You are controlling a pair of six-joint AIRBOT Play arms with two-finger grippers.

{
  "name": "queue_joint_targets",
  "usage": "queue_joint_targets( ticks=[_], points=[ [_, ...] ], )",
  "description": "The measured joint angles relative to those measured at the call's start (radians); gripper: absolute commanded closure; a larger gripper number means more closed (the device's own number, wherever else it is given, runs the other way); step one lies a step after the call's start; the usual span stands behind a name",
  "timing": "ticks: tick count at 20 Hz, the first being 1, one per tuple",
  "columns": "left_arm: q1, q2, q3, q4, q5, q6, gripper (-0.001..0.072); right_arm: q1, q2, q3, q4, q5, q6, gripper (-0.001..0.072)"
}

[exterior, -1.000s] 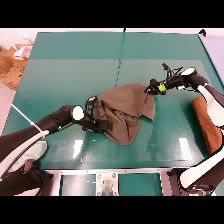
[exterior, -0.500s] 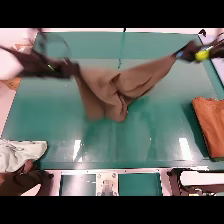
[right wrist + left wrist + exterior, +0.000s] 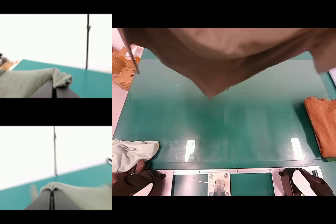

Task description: Fold the shirts.

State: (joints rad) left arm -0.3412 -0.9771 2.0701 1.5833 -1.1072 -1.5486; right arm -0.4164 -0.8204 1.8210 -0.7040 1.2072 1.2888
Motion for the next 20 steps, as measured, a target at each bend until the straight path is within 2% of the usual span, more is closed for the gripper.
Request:
queue_joint_targets(
  ticks=[4,9,12,15,16,17,18,19,20],
  points=[
    [0.002,-0.035,-0.054,0.077,0.072,0.040,0.0685,-0.004,0.090,-0.078,-0.044,0.062,0.036,0.0690],
    [0.002,-0.275,-0.124,0.074,0.157,0.063,0.0685,-0.005,0.166,-0.510,-0.066,0.115,0.040,0.0689],
    [0.002,-0.517,-0.136,-0.045,0.204,0.120,0.0684,0.000,0.183,-0.894,-0.051,0.052,-0.013,0.0689],
    [0.000,-0.745,-0.140,-0.278,0.236,0.218,0.0683,0.029,0.178,-1.256,0.009,-0.089,-0.078,0.0689],
    [-0.002,-0.800,-0.140,-0.348,0.242,0.239,0.0567,0.041,0.171,-1.352,0.036,-0.139,-0.100,0.0689],
    [-0.002,-0.844,-0.142,-0.405,0.241,0.256,0.0231,0.052,0.161,-1.437,0.061,-0.182,-0.125,0.0689],
    [0.002,-0.879,-0.139,-0.448,0.235,0.266,0.0163,0.058,0.152,-1.497,0.077,-0.222,-0.145,0.0688],
    [0.008,-0.901,-0.127,-0.484,0.216,0.269,0.0163,0.063,0.142,-1.541,0.095,-0.254,-0.165,0.0669],
    [0.018,-0.916,-0.105,-0.510,0.184,0.268,0.0163,0.067,0.135,-1.567,0.105,-0.273,-0.179,0.0481]
  ],
)
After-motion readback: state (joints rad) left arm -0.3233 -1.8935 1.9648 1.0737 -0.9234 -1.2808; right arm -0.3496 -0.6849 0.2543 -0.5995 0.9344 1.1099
